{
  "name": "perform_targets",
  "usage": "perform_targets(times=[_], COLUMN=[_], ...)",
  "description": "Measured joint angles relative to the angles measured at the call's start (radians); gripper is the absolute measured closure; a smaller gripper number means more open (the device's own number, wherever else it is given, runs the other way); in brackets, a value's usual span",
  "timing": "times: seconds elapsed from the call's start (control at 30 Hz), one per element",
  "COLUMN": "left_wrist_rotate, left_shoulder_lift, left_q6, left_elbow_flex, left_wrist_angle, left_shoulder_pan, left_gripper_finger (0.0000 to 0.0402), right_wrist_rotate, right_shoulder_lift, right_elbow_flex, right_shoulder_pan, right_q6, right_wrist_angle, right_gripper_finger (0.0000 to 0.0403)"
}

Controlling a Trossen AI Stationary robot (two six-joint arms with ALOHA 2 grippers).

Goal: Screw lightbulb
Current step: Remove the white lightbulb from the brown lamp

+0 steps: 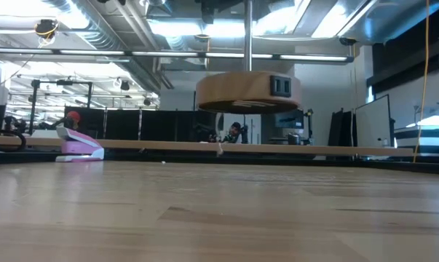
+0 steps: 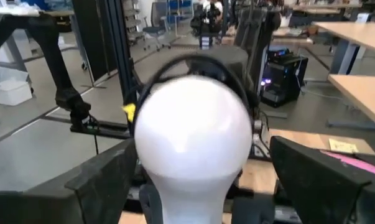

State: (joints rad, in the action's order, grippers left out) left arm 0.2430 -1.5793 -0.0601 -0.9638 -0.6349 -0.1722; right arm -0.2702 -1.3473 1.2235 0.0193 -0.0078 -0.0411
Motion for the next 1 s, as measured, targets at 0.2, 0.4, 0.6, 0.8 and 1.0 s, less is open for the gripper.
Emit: perform_targets(times=[0.2, 0.4, 0.6, 0.8, 1.0], left_wrist_rotate=[0.008, 0.009, 0.009, 0.013, 0.045], left_shoulder_lift=[0.001, 0.001, 0.001, 0.002, 0.003], left_q6=[0.006, 0.008, 0.012, 0.015, 0.015], left_elbow_flex=[0.0, -0.001, -0.002, -0.003, -0.003], left_wrist_angle=[-0.007, -0.016, -0.012, -0.004, 0.008], left_shoulder_pan=[0.0, 0.001, 0.002, 0.002, 0.002], left_gripper_finger=[0.0249, 0.0249, 0.0249, 0.0249, 0.0249], right_wrist_rotate=[0.016, 0.059, 0.059, 0.049, 0.042], right_shoulder_lift=[-0.011, -0.033, -0.061, -0.05, -0.014], right_elbow_flex=[-0.001, -0.002, -0.002, -0.003, 0.03], right_shoulder_pan=[0.0, 0.001, 0.001, 0.001, 0.0], right_q6=[-0.001, -0.024, -0.031, -0.031, -0.035], right_wrist_angle=[0.034, 0.059, 0.052, 0.029, 0.066], right_gripper_finger=[0.0039, 0.0039, 0.0057, 0.0181, 0.0258])
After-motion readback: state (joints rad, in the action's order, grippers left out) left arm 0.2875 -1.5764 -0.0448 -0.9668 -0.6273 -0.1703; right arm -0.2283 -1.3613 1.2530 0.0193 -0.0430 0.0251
